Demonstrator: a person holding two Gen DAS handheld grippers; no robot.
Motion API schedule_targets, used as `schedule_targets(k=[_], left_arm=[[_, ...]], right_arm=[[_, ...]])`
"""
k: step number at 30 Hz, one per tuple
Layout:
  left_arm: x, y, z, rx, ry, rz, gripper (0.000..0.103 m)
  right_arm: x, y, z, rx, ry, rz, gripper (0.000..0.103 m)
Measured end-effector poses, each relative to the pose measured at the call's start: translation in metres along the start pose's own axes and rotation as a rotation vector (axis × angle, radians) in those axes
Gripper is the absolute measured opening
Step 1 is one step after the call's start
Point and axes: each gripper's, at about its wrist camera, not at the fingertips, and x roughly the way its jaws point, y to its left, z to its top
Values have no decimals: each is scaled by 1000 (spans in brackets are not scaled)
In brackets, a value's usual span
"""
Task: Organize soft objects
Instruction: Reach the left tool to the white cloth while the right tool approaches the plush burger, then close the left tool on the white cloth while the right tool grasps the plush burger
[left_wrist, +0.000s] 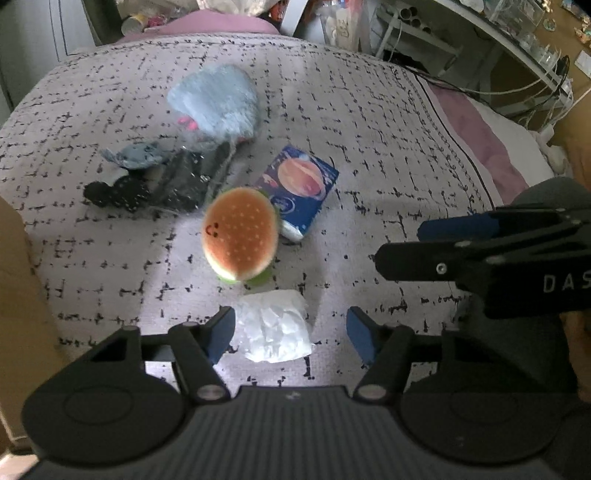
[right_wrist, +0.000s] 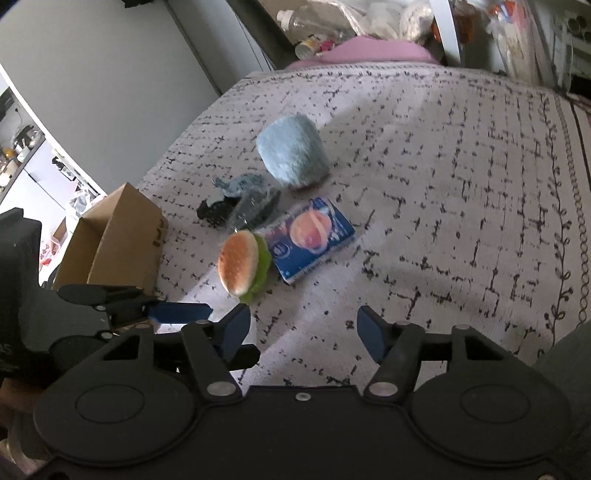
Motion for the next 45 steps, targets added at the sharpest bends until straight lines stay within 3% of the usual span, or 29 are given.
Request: schedule_targets(k=[8, 10, 11, 13, 16, 25, 35, 45], left_arm=[[17, -1, -2, 5, 29, 32, 63], [18, -1, -4, 0, 24, 44, 57], [19, -2, -5, 7, 19, 61, 48], [17, 0, -5, 6, 16, 71, 45], [12, 7, -4, -51, 10, 55, 44], [-9, 16, -7, -86, -58, 124, 44], [-29, 43, -7, -218, -130, 172, 44], [-33, 54, -9, -269, -147, 176, 44]], right_arm=[[8, -5, 0, 26, 7, 10, 61], [12, -3, 1, 24, 4, 15, 61], [14, -1, 1, 27, -1, 22, 61], [19, 1, 1, 38, -10, 37, 61], [25, 3, 1, 60, -21, 55, 61], [34, 13, 5, 59, -61, 79, 61], [49, 25, 13, 30, -78, 78, 62], [75, 35, 20, 36, -27, 74, 62]])
